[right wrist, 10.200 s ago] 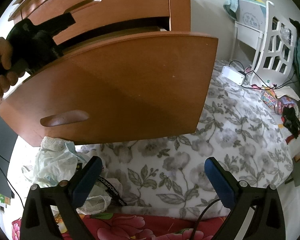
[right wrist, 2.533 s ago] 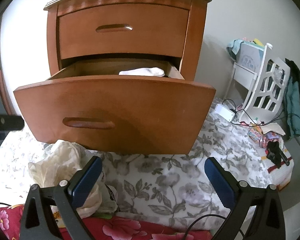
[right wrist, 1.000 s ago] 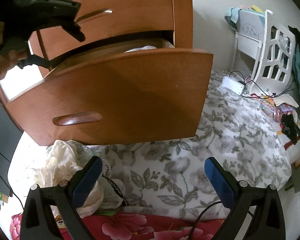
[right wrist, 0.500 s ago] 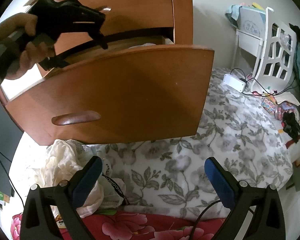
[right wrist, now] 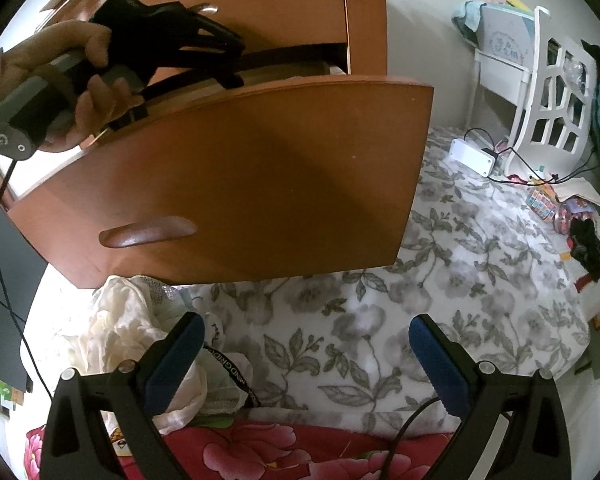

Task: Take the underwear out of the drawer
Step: 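Close the left gripper on the pale pink sock, then lift the pale pink sock up out of the drawer with the left gripper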

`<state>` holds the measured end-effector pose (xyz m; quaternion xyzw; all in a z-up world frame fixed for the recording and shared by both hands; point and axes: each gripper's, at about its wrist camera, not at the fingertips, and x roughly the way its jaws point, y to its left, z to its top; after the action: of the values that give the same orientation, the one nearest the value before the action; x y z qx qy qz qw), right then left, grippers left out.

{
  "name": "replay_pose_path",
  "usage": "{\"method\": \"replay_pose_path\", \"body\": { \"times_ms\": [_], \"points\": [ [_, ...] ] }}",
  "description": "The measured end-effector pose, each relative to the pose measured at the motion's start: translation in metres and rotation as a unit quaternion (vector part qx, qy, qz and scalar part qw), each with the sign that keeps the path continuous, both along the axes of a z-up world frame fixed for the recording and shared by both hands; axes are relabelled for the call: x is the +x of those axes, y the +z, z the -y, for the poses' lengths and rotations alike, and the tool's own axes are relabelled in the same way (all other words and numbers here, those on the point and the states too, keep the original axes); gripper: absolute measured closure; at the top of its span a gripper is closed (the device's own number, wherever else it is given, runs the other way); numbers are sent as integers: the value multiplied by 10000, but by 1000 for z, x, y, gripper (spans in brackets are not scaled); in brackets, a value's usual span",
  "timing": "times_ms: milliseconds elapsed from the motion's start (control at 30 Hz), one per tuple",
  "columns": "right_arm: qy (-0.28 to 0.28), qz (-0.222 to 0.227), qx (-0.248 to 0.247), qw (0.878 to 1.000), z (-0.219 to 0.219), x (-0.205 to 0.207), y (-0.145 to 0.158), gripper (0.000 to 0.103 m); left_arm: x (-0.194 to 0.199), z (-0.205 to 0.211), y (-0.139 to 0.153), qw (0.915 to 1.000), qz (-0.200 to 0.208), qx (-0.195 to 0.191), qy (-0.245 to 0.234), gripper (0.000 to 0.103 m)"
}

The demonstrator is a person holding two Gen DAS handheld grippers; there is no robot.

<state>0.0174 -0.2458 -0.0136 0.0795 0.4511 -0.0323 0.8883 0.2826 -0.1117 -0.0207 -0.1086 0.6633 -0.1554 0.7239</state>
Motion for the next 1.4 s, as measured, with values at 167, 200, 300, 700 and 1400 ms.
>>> {"method": "replay_pose_path", "body": {
  "times_ms": [167,200,300,700,1400],
  "points": [
    [6,-22,-1,10000,0,1,-1,0,8,11,-8,10000,-69,19,-42,36],
    [5,-22,0,10000,0,1,-1,0,8,11,-9,10000,-79,4,-49,39],
    [6,-25,-1,10000,0,1,-1,0,9,12,-13,9999,-83,9,-69,54],
    [5,-26,-4,10000,-1,1,-1,0,-4,8,-6,9997,162,-180,84,90],
    [26,-21,-141,9999,-4,-1,2,0,-95,-48,71,9696,2075,-1162,584,92]
  ]
}}
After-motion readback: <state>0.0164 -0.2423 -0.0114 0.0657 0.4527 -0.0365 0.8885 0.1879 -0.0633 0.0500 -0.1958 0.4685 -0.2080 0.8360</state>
